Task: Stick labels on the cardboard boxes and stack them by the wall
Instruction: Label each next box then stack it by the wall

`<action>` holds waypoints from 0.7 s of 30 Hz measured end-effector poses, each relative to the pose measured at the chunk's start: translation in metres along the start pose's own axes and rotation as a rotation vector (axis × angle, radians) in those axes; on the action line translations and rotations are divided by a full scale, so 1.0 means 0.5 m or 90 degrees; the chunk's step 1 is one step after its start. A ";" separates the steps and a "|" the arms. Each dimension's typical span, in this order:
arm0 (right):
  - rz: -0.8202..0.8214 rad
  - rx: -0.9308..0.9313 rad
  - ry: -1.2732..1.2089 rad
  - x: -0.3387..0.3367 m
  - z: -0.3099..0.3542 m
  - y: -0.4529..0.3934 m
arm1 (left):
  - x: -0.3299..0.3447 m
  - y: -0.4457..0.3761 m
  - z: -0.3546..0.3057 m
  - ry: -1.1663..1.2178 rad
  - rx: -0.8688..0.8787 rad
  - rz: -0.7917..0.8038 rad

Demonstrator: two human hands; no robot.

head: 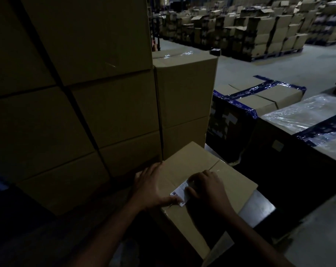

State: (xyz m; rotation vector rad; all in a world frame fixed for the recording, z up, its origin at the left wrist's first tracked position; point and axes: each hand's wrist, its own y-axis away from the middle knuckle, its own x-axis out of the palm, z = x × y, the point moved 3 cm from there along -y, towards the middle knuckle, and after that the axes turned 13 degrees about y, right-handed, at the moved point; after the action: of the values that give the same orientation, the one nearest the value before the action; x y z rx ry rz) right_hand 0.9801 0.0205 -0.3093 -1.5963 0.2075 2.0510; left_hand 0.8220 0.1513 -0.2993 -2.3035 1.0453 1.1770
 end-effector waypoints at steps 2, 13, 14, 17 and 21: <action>0.001 -0.003 0.007 -0.006 0.004 -0.003 | 0.002 0.000 0.002 -0.003 -0.001 -0.002; -0.003 0.010 -0.021 -0.016 0.006 0.002 | 0.004 0.000 0.011 -0.004 0.016 -0.016; -0.003 0.007 -0.019 -0.016 0.005 0.003 | 0.005 -0.001 0.011 -0.007 0.016 -0.019; -0.010 0.006 -0.015 -0.019 0.009 0.006 | 0.005 -0.003 0.010 -0.016 0.012 -0.021; 0.003 0.028 -0.057 -0.018 0.002 0.006 | 0.005 -0.001 0.008 -0.005 0.002 -0.016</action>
State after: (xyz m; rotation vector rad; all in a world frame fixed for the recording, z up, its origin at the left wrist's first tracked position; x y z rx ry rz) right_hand 0.9791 0.0154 -0.3011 -1.4755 0.2223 2.1018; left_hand 0.8210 0.1530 -0.3036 -2.3002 1.0124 1.1740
